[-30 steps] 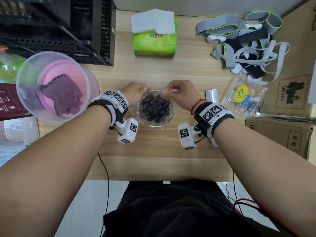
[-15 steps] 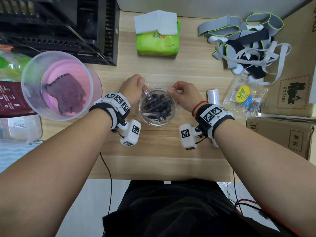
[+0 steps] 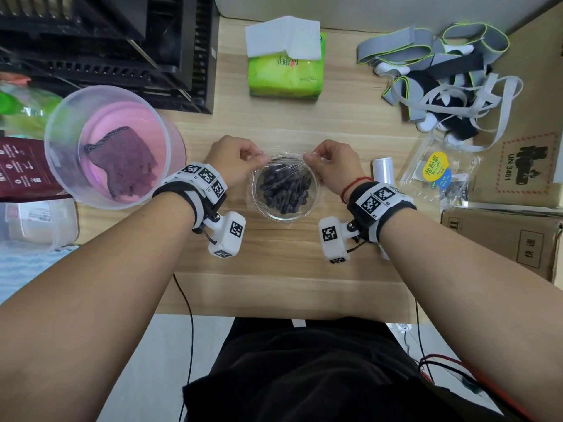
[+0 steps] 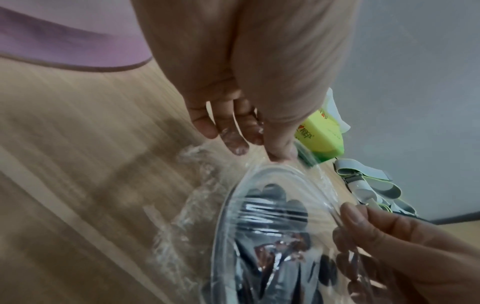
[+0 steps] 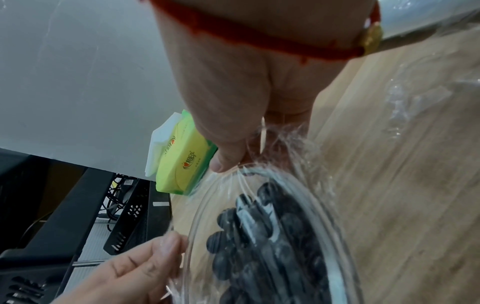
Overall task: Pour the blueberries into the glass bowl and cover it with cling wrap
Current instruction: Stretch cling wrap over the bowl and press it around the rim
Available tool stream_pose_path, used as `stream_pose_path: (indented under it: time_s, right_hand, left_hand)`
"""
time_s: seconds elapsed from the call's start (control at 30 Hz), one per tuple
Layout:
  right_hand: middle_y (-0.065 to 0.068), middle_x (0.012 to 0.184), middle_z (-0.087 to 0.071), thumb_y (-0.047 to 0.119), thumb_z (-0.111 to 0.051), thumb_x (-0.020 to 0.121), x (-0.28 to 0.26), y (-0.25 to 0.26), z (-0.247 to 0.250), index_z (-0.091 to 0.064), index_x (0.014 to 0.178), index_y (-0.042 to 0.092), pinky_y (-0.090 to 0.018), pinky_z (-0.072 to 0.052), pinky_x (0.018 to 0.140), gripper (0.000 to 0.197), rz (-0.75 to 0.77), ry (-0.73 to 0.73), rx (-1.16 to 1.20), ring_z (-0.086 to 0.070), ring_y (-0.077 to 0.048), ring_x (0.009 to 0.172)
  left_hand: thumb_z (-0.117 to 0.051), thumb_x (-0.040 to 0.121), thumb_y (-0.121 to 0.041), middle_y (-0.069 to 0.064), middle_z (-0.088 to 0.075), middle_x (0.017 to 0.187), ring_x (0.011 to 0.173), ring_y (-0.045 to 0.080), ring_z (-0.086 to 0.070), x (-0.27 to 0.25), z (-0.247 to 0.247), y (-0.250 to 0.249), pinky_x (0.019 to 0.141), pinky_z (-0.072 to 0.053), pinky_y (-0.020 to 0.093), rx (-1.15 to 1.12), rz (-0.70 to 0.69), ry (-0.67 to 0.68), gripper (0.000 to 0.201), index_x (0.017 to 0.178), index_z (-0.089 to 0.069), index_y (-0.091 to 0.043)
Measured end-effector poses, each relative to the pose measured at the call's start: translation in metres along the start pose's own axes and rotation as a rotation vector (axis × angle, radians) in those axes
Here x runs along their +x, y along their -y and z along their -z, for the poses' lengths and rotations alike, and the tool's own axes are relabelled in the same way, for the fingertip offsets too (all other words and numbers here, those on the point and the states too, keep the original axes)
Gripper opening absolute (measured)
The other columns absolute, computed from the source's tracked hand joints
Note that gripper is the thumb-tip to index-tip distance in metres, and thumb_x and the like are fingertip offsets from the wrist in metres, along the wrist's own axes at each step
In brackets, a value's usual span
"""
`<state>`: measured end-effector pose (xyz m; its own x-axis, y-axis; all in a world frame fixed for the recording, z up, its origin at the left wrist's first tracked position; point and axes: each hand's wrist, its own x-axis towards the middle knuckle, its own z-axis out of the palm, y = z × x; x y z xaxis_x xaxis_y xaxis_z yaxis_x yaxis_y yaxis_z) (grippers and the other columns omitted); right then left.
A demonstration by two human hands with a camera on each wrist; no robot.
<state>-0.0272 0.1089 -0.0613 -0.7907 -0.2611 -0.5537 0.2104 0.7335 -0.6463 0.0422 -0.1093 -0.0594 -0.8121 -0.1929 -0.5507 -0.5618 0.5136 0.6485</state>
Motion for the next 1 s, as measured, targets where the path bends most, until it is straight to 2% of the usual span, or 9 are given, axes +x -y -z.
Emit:
stream_pose_path:
  time_s: [0.1,0.2,0.37,0.43,0.53,0.63,0.77,0.9,1.0]
  right_hand:
    - [-0.008,0.077,-0.069,0.039,-0.069,0.088,0.000,-0.001,-0.001,-0.057,0.073,0.023,-0.046,-0.060,0.069,0.025,-0.006,-0.018,0.006,-0.069,-0.029,0.071]
    - [-0.013,0.080,-0.071,0.038,-0.070,0.088,0.000,-0.002,-0.002,-0.057,0.074,0.021,-0.044,-0.060,0.063,0.025,-0.019,-0.023,0.023,-0.070,-0.030,0.068]
    - [0.006,0.071,-0.059,0.039,-0.067,0.089,0.002,-0.006,-0.002,-0.057,0.076,0.020,-0.023,-0.047,0.058,0.025,-0.002,-0.049,-0.030,-0.060,-0.016,0.068]
    - [0.005,0.072,-0.061,0.040,-0.067,0.089,0.004,-0.008,-0.003,-0.057,0.075,0.022,-0.027,-0.051,0.064,0.025,-0.014,-0.044,-0.026,-0.062,-0.018,0.070]
    - [-0.003,0.078,-0.068,0.041,-0.067,0.089,0.006,-0.010,-0.005,-0.059,0.076,0.021,-0.028,-0.054,0.063,0.025,-0.056,-0.021,0.025,-0.066,-0.020,0.070]
    - [-0.005,0.078,-0.070,0.041,-0.067,0.090,0.008,-0.010,-0.005,-0.062,0.078,0.018,-0.021,-0.051,0.055,0.026,-0.085,0.011,0.060,-0.066,-0.016,0.063]
    - [-0.006,0.072,-0.069,0.038,-0.067,0.090,0.011,-0.010,-0.004,-0.061,0.072,0.017,-0.027,-0.054,0.058,0.028,-0.131,0.069,0.117,-0.065,-0.019,0.058]
    - [-0.006,0.067,-0.066,0.036,-0.067,0.091,0.015,-0.008,-0.004,-0.061,0.072,0.014,-0.028,-0.054,0.055,0.029,-0.174,0.114,0.144,-0.061,-0.019,0.054]
    - [-0.003,0.063,-0.061,0.035,-0.066,0.092,0.016,-0.009,-0.005,-0.059,0.067,0.015,-0.028,-0.051,0.053,0.033,-0.199,0.145,0.167,-0.056,-0.016,0.052]
  left_hand:
    - [-0.066,0.092,-0.033,-0.007,-0.060,0.066,0.066,0.011,-0.051,0.000,-0.002,-0.004,0.066,-0.043,0.026,0.003,-0.007,-0.039,0.020,0.080,-0.069,-0.017]
    - [-0.063,0.094,-0.030,-0.001,-0.072,0.077,0.072,0.017,-0.061,0.003,-0.007,-0.004,0.079,-0.051,0.033,-0.080,0.019,-0.073,0.023,0.080,-0.067,-0.012]
    - [-0.065,0.090,-0.035,0.002,-0.075,0.079,0.080,0.025,-0.070,0.008,-0.014,-0.001,0.083,-0.055,0.035,-0.080,0.078,-0.132,0.024,0.077,-0.067,-0.015]
    - [-0.065,0.090,-0.037,-0.001,-0.074,0.078,0.080,0.024,-0.069,0.009,-0.016,-0.001,0.081,-0.055,0.035,-0.093,0.117,-0.127,0.024,0.074,-0.068,-0.019]
    - [-0.064,0.093,-0.036,-0.008,-0.060,0.066,0.069,0.017,-0.056,0.008,-0.017,-0.004,0.068,-0.044,0.026,-0.098,0.190,-0.090,0.030,0.067,-0.063,-0.021]
    - [-0.062,0.094,-0.039,-0.002,-0.065,0.075,0.075,0.016,-0.056,0.008,-0.016,-0.005,0.071,-0.043,0.025,-0.135,0.255,-0.056,0.034,0.080,-0.070,-0.010]
    - [-0.063,0.093,-0.042,-0.008,-0.065,0.082,0.089,0.016,-0.059,0.006,-0.013,-0.010,0.083,-0.041,0.025,-0.167,0.352,-0.006,0.027,0.079,-0.069,-0.020]
    - [-0.072,0.086,-0.045,-0.001,-0.071,0.111,0.103,0.017,-0.064,0.004,-0.012,-0.010,0.098,-0.048,0.030,-0.225,0.418,-0.007,0.038,0.111,-0.074,-0.015]
    - [-0.077,0.080,-0.046,-0.005,-0.072,0.110,0.105,0.015,-0.064,0.002,-0.014,-0.009,0.094,-0.048,0.027,-0.248,0.440,-0.018,0.033,0.101,-0.076,-0.021]
